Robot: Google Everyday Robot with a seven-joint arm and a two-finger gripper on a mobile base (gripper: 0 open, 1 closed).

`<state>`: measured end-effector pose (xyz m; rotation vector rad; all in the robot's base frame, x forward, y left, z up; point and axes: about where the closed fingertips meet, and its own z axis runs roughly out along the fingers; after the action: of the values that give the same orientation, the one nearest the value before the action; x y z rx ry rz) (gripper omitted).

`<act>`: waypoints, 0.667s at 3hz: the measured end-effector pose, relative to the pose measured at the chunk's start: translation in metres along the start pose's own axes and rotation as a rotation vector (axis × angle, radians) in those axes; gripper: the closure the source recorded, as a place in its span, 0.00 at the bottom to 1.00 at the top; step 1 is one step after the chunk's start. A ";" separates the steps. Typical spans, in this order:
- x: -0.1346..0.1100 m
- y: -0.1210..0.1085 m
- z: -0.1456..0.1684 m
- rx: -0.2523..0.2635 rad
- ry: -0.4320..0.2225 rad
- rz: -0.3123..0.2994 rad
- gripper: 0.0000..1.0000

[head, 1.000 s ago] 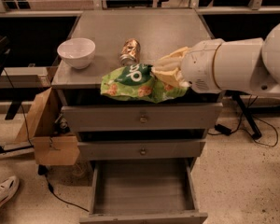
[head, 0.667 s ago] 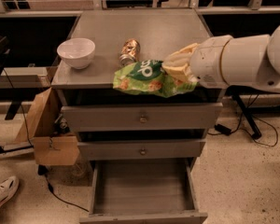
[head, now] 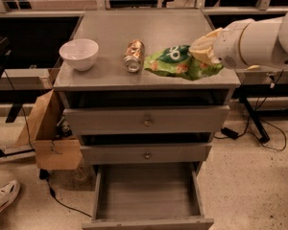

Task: Pick green rice chip bag from bottom drawer and place on counter

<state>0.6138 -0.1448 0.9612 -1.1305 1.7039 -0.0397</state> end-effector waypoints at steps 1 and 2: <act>0.027 -0.035 0.022 0.068 0.018 0.013 1.00; 0.033 -0.055 0.035 0.131 -0.003 0.017 1.00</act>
Offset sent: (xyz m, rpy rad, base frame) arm 0.0895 -0.0526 -0.0142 0.0338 -0.1461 -0.1529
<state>0.6760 -0.1816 0.9492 -1.0182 1.6831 -0.1374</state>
